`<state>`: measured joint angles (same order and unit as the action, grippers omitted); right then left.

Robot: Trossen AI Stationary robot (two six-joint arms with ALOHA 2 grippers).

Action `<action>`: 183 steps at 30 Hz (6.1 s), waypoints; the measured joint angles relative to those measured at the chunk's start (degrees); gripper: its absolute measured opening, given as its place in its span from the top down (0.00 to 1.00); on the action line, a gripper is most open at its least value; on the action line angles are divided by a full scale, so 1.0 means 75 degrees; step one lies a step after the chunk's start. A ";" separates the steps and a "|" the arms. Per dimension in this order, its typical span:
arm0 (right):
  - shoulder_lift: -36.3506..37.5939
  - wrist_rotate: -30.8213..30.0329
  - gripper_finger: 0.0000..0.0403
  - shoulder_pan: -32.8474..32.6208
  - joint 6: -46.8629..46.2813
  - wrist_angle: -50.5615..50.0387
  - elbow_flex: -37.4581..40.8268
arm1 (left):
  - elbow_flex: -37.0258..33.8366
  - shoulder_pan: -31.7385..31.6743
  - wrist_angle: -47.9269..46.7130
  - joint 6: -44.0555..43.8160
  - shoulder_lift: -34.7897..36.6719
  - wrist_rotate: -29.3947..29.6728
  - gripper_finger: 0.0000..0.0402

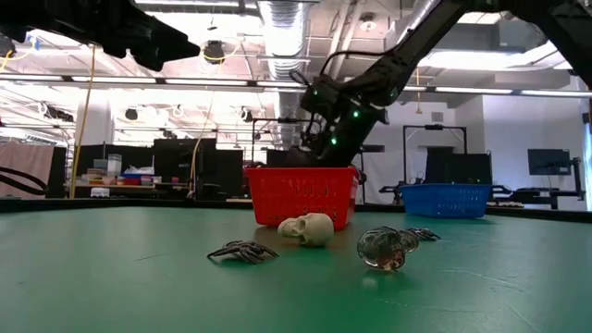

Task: Sort Halloween decoration
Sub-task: Put the black spider toy into the red bin

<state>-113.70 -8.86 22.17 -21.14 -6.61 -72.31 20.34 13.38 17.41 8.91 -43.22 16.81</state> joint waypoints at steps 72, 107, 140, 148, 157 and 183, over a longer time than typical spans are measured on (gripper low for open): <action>0.1910 0.0322 0.58 -0.3130 -0.0016 -0.0905 0.0072 | 0.0000 -0.0133 -0.0130 -0.0177 -0.0001 -0.0200 0.56; 0.2010 0.1260 0.41 -0.5438 -0.1573 -0.3595 0.0067 | -0.0015 -0.0133 0.0336 -0.0219 -0.0276 -0.0750 0.56; 0.0608 -0.3555 0.41 -0.7417 -0.4122 -0.2459 0.1107 | -0.0006 -0.0133 0.0886 -0.1065 -0.0889 -0.1757 0.56; 0.0655 -0.3605 0.47 -0.7328 -0.4189 -0.2452 0.1267 | -0.0006 -0.0133 0.0867 -0.0875 -0.0889 -0.1759 0.56; 0.0704 -0.3146 0.55 -0.7152 -0.4204 -0.1574 0.1676 | -0.0006 -0.0133 0.0813 -0.0815 -0.0889 -0.1773 0.56; 0.2513 -0.3386 0.68 -0.6475 -0.1822 -0.0315 0.1708 | -0.0003 -0.0133 0.0772 -0.0732 -0.0889 -0.1768 0.56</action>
<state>-94.85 -34.25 -26.39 -34.80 -8.97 -59.51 20.32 12.38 23.20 3.42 -49.89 3.55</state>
